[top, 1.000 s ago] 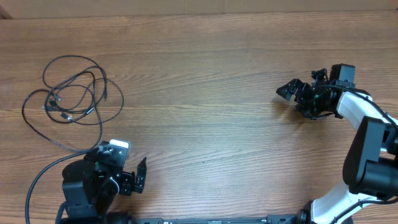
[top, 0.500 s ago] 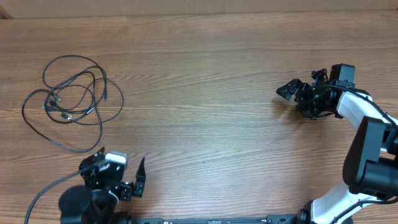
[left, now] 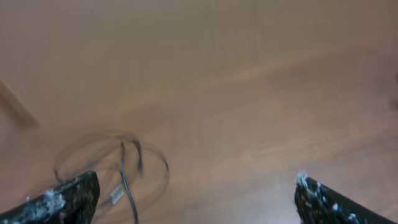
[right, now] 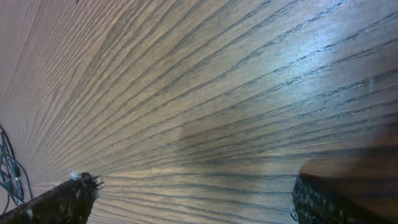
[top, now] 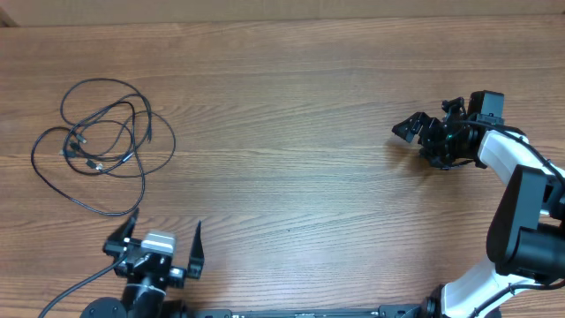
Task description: Untangle cables
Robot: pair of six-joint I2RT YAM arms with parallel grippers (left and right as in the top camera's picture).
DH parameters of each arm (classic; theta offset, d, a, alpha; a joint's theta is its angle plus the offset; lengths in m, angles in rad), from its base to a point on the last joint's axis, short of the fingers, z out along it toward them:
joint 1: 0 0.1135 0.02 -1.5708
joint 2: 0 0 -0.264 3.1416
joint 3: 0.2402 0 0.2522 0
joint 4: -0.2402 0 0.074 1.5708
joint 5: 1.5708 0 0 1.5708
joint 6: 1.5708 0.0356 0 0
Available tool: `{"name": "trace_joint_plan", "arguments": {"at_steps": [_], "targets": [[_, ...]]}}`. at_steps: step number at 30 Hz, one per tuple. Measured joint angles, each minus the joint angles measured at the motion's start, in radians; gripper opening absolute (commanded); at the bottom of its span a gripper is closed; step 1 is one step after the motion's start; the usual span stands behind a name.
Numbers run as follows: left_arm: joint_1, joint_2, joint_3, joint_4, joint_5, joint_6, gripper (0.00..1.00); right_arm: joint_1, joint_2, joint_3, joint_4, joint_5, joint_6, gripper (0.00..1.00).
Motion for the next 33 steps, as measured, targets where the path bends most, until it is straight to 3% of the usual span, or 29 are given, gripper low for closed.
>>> {"name": "trace_joint_plan", "arguments": {"at_steps": [6, 11, 33], "targets": [[0.000, -0.001, -0.143, 0.592, 0.000, 0.000, 0.99, 0.000, 0.000, 0.000, 0.000, -0.001, -0.001, 1.00], [0.000, -0.002, -0.269, 0.828, 0.000, 0.000, 1.00, 0.000, 0.000, 0.000, 0.000, 0.000, 0.000, 1.00], [0.000, -0.003, -0.563, 0.842, 0.000, 0.000, 1.00, 0.000, 0.000, 0.000, 0.000, 0.000, 0.000, 1.00]]}}
